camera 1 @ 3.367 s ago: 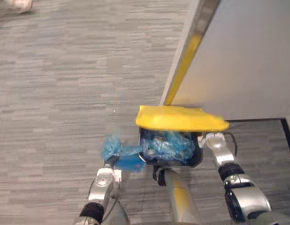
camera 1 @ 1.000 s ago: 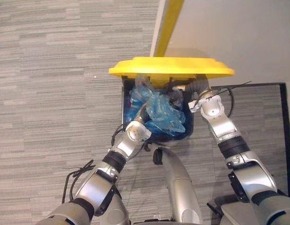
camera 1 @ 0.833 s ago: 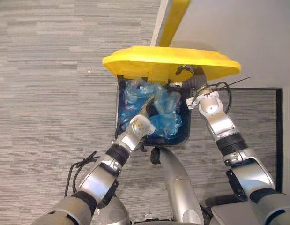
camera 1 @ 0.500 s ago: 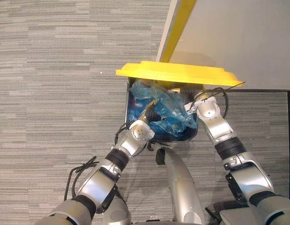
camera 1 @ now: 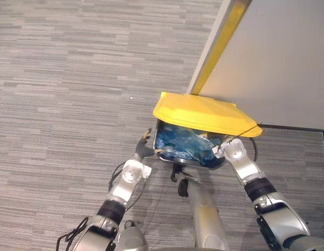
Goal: Gather rubbish on tea table into small bin, then transfer packed bag to large trash can.
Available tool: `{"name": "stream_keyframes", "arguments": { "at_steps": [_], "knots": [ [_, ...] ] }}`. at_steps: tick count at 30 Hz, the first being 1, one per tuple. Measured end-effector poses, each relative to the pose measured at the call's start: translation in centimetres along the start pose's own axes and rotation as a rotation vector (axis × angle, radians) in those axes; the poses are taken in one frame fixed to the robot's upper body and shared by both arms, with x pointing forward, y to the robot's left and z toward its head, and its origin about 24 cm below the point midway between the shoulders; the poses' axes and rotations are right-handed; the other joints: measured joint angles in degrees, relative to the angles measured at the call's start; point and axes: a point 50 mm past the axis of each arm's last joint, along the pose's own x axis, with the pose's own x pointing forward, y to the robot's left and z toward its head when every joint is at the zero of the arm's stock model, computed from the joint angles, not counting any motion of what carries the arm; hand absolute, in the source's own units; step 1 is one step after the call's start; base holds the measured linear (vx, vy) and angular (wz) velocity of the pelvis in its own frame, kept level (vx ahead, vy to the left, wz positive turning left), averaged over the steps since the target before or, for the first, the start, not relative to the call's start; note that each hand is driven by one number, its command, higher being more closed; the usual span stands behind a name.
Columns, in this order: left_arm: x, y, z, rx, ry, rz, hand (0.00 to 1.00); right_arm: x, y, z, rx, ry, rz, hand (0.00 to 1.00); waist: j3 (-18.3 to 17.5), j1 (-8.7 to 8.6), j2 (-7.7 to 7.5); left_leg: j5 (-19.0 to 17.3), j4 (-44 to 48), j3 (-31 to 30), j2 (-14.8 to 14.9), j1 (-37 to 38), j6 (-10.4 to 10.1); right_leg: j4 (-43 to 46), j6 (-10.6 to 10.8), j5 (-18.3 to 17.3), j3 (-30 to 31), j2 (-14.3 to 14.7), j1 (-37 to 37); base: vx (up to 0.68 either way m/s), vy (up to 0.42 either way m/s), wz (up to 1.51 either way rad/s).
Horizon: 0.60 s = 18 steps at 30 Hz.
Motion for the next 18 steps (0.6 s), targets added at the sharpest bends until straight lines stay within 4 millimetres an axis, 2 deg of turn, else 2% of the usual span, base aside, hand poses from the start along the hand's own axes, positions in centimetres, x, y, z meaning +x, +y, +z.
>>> {"name": "stream_keyframes", "arguments": {
  "at_steps": [1, 5, 7, 9, 10, 11, 12, 13, 14, 15, 16, 17, 18],
  "knots": [
    [-0.5, 0.5, -0.9, -0.01, 0.028, 0.015, 0.0, -0.2, 0.1, -0.5, -0.001, 0.014, 0.0, 0.0, -0.2, 0.05, 0.1, 0.4, -0.6, -0.1, -0.2, 1.2, 0.0, 0.1, 0.0, 0.0, 0.0, -0.1, 1.0, -0.04, 0.094, 0.08],
    [-3.4, 2.4, -6.7, -0.045, 0.256, 0.059, 0.0, -1.2, 1.1, -2.3, 0.048, 0.081, 0.022, 0.0, -1.0, -0.03, -0.26, 1.6, -1.3, -1.1, -1.9, 6.8, 0.9, 0.8, 0.2, -0.2, 0.5, -1.6, 6.1, -0.07, 0.082, 0.06],
    [-5.2, 2.7, -9.8, -0.053, 0.394, 0.071, 0.0, -1.8, 2.2, -3.3, 0.072, 0.123, 0.048, 0.0, -1.2, -0.03, -0.61, 2.1, -2.8, -0.8, -3.7, 9.7, 1.7, 1.1, 0.8, 0.0, 1.4, -2.6, 7.8, -0.14, 0.067, -0.09],
    [-7.8, 2.7, -13.1, -0.054, 0.547, 0.07, 0.0, -2.9, 4.2, -4.7, 0.118, 0.181, 0.092, 0.0, -1.6, 0.41, -1.83, 2.1, -4.4, 0.4, -6.6, 12.6, 2.7, -0.5, 2.8, 1.2, 3.7, -3.1, 9.3, -0.2, 0.079, -0.35],
    [-9.0, 2.6, -14.2, -0.056, 0.609, 0.061, 0.0, -3.5, 4.9, -5.4, 0.13, 0.208, 0.106, 0.0, -1.5, 0.46, -2.13, 2.0, -4.8, 0.5, -7.6, 13.5, 3.2, -2.0, 3.2, 1.7, 3.7, -3.4, 10.3, -0.25, 0.088, -0.49],
    [-10.1, 2.3, -15.2, -0.058, 0.663, 0.049, 0.0, -4.5, 5.8, -6.6, 0.143, 0.259, 0.128, 0.0, -1.5, 0.95, -2.72, 1.9, -4.9, 0.6, -8.9, 14.6, 4.5, -4.0, 3.2, 1.8, 1.9, -4.5, 11.6, -0.3, 0.108, -0.8],
    [-11.5, 2.3, -16.2, -0.051, 0.72, 0.045, 0.0, -5.8, 6.9, -7.8, 0.166, 0.307, 0.152, 0.0, -1.5, 1.82, -4.29, 1.9, -3.6, 0.9, -10.8, 14.6, 6.5, -6.8, 5.6, 0.1, -0.2, -5.8, 13.1, -0.4, 0.135, -0.95],
    [-12.5, 2.2, -16.9, -0.055, 0.764, 0.041, 0.0, -6.8, 7.8, -8.6, 0.182, 0.342, 0.171, 0.0, -1.5, 1.61, -4.2, 2.6, -2.7, 1.6, -10.4, 13.7, 7.5, -4.7, 10.9, -3.4, -0.7, -6.5, 12.5, -0.37, 0.095, -0.71],
    [-12.9, 2.0, -17.2, -0.061, 0.784, 0.038, 0.0, -7.7, 8.3, -9.4, 0.19, 0.375, 0.184, 0.0, -1.5, 1.27, -4.36, 2.7, -2.7, 2.5, -10.7, 13.3, 7.6, -0.8, 8.5, -4.2, -0.6, -7.5, 11.2, -0.34, 0.084, -0.26],
    [-13.6, 1.9, -17.8, -0.077, 0.82, 0.048, 0.0, -10.2, 9.6, -11.9, 0.215, 0.497, 0.215, 0.0, -2.1, 0.51, -5.27, 2.7, -2.8, 4.1, -10.7, 13.0, 7.6, 11.8, 2.9, -5.3, 2.3, -8.5, 8.9, -0.25, 0.052, 0.01],
    [-14.3, 2.1, -18.2, -0.084, 0.852, 0.065, 0.0, -12.7, 10.7, -14.2, 0.235, 0.628, 0.241, 0.0, -2.6, -0.19, -5.64, 3.0, -2.7, 4.1, -10.6, 12.8, 7.6, 21.9, 1.0, -6.7, 4.4, -8.3, 9.3, -0.2, 0.049, 0.01],
    [-14.7, 2.2, -18.4, -0.082, 0.868, 0.067, 0.0, -14.4, 11.3, -15.5, 0.278, 0.71, 0.228, 0.0, -3.1, -0.49, -5.76, 3.1, -2.6, 4.1, -10.6, 12.7, 7.5, 26.8, 0.5, -7.8, 5.7, -7.9, 11.0, -0.14, -0.024, -0.16],
    [-15.0, 2.2, -18.6, -0.081, 0.882, 0.068, 0.0, -16.8, 11.8, -17.2, 0.317, 0.831, 0.207, 0.0, -4.5, -1.0, -6.84, 3.0, -0.8, 4.8, -11.0, 11.2, 7.5, 23.8, 1.5, -10.2, 7.5, -5.7, 14.4, -0.1, -0.041, -0.41]
  ]
}}
